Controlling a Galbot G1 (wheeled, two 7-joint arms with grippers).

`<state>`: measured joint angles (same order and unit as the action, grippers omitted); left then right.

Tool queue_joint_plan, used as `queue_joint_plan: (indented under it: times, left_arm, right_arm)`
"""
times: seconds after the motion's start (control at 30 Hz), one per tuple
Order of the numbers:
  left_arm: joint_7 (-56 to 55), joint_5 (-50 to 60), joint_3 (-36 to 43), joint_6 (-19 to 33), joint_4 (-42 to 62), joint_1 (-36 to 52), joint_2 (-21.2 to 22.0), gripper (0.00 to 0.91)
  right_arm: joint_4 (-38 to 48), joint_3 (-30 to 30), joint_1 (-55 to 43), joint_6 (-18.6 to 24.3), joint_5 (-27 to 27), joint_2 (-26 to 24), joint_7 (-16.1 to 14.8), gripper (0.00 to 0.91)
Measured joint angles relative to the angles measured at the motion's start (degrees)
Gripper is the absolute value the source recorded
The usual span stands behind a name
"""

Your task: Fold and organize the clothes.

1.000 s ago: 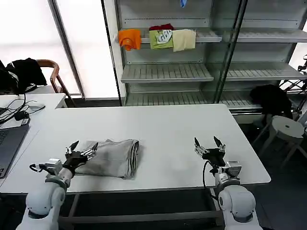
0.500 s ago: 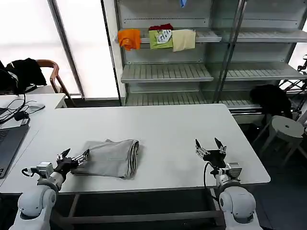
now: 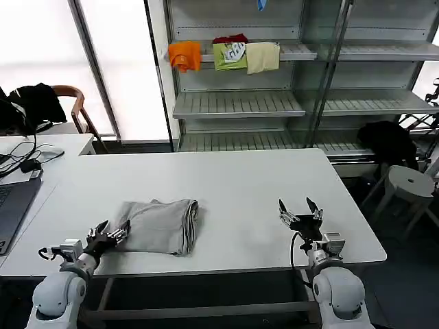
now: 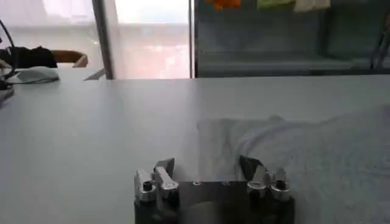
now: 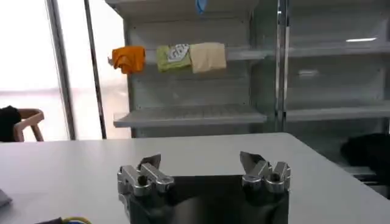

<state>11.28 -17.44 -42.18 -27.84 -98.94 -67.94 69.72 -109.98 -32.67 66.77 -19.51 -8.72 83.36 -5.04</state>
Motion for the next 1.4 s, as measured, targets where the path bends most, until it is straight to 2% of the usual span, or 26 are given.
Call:
queue_joint_plan:
  times: [0.03, 0.07, 0.5, 0.73, 0.9, 1.03, 1.4]
  left_arm:
    - [0.0, 0.1, 0.1, 0.0, 0.1, 0.0, 0.2, 0.050]
    - [0.0, 0.1, 0.1, 0.0, 0.1, 0.0, 0.2, 0.020]
    - [0.6, -0.7, 0.3, 0.0, -0.2, 0.0, 1.4, 0.010]
    - [-0.2, -0.9, -0.1, 1.6, 0.0, 0.6, 2.2, 0.010]
    - [0.1, 0.6, -2.2, 3.8, 0.1, 1.6, 1.2, 0.010]
    - [1.5, 3.2, -5.0, 5.4, 0.8, 2.8, -1.7, 0.010]
    - [6.5, 8.0, -12.1, 7.2, 6.0, 9.2, -15.4, 0.010]
  right_arm:
    - [0.0, 0.0, 0.0, 0.0, 0.0, 0.0, 0.0, 0.907]
    - [0.0, 0.0, 0.0, 0.0, 0.0, 0.0, 0.0, 0.907]
    - [0.2, -0.1, -0.4, 0.0, -0.1, -0.1, 0.2, 0.907]
    - [0.7, -0.2, -0.6, 0.2, -0.5, -0.5, 0.2, 0.907]
    - [1.4, 0.0, -0.9, 0.6, -0.8, -1.1, 0.2, 0.907]
    - [2.1, 0.3, -1.2, 1.2, -1.2, -1.6, 0.2, 0.907]
    - [4.7, 1.5, -1.7, 2.9, -2.8, -2.2, 0.6, 0.907]
